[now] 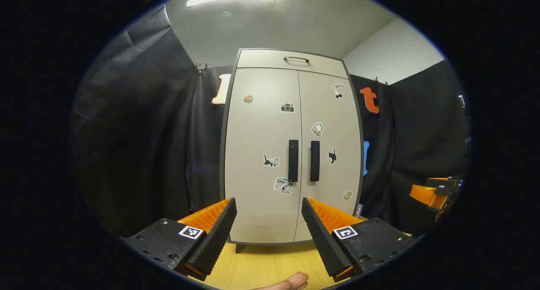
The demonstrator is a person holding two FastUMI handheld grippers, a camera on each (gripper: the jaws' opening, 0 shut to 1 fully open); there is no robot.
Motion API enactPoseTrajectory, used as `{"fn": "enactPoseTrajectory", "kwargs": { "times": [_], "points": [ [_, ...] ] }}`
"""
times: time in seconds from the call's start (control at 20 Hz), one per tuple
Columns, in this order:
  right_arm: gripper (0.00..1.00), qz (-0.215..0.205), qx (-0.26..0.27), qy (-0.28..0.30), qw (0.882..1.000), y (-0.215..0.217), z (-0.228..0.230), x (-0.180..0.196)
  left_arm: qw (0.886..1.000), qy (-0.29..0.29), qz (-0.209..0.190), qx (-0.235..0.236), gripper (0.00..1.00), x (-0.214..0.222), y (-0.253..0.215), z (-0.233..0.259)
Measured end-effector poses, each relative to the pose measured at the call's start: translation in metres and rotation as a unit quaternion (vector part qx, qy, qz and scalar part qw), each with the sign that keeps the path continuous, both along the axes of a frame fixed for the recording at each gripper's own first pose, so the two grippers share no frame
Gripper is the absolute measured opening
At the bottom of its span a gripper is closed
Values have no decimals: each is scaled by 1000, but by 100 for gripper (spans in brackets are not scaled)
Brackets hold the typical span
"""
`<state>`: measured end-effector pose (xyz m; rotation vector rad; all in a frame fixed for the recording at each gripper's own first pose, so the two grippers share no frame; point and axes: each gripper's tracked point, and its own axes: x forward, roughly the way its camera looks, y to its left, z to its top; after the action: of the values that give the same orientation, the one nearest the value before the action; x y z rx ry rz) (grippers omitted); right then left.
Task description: Open the right door of the double-door shoe cabinet with the right hand, and open the left door with the left hand.
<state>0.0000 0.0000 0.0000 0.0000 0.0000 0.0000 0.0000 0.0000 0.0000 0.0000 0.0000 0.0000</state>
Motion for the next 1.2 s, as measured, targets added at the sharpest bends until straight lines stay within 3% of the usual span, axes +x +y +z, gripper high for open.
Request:
{"fn": "enactPoseTrajectory", "kwargs": {
  "times": [0.3, 0.35, 0.4, 0.6, 0.75, 1.1, 1.15, 1.2],
  "points": [
    [98, 5, -4, 2, 1000, 9, 0, 3, 1000, 4, 5, 1, 96, 6, 5, -6],
    [94, 5, -5, 2, 1000, 12, -2, 3, 1000, 6, 2, 0, 96, 8, 6, -9],
    [98, 5, -7, 3, 1000, 14, -3, 5, 1000, 11, 1, -1, 96, 9, 8, -12],
    [98, 8, -13, 10, 1000, 27, -11, 12, 1000, 20, -10, -16, 99, 17, 9, -22],
    [96, 21, -7, 15, 1000, 45, -16, 21, 999, 30, -9, -22, 96, 21, 14, -32],
    [98, 61, -13, 34, 997, 108, -12, 68, 999, 33, -33, -25, 96, 11, 8, -43],
    [94, 67, -15, 31, 997, 117, -7, 79, 998, 34, -39, -24, 96, 8, 7, -44],
    [98, 73, -15, 30, 997, 125, -1, 92, 998, 32, -39, -22, 96, 5, 8, -45]
  ]
}}
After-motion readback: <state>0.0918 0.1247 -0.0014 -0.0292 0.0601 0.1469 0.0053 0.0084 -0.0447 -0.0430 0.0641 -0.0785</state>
